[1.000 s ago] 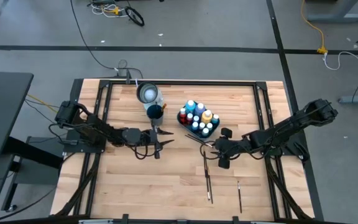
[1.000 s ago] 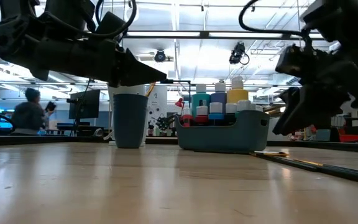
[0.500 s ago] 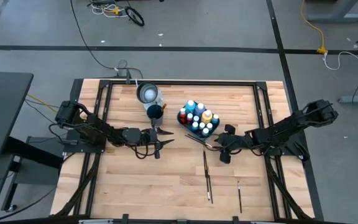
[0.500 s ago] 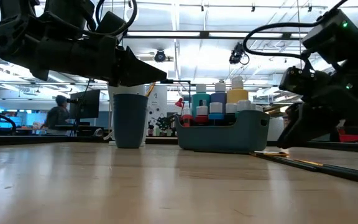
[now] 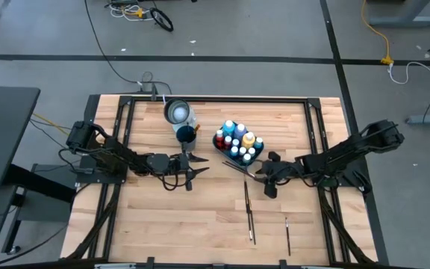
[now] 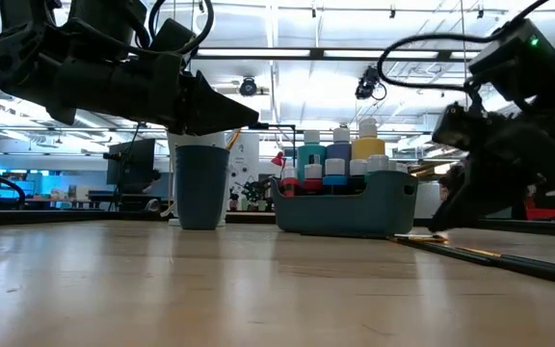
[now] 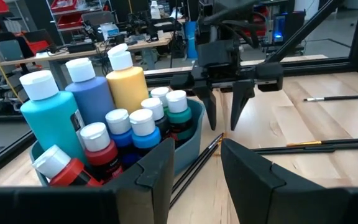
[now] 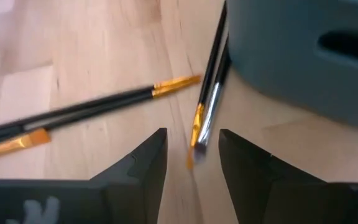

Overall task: Pick & Place Paint Supplies
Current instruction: Put the silver paint brush into the blue cup

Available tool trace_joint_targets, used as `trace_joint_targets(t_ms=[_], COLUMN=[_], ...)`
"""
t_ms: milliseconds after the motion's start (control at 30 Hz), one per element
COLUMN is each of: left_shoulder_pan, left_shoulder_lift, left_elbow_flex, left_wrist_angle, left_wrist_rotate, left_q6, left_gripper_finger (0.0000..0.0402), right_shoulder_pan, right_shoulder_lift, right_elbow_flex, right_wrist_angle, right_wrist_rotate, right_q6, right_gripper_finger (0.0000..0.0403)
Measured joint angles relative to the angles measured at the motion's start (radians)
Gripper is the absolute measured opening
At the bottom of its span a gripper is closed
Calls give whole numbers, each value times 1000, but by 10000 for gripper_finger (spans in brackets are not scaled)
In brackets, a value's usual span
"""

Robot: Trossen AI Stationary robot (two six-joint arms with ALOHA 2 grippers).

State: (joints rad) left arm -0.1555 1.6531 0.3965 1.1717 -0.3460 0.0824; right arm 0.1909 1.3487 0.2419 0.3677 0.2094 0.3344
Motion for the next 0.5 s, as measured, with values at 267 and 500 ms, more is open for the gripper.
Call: trace_joint_targets(t_ms=[267,500], left_shoulder_pan=[0,0], left_shoulder_lift=[0,0], left_elbow_flex=[0,0], left_wrist_angle=[0,0], left_wrist_rotate=[3,3], left_q6=[-46,-52], left_gripper_finger=[140,140], right_shoulder_pan=[2,0], right_shoulder_lift=[124,133], right_elbow_flex=[5,6], right_wrist_angle=[69,51], right_wrist_rotate=[45,61], right_q6=[-8,-45], right_gripper_finger=[145,77])
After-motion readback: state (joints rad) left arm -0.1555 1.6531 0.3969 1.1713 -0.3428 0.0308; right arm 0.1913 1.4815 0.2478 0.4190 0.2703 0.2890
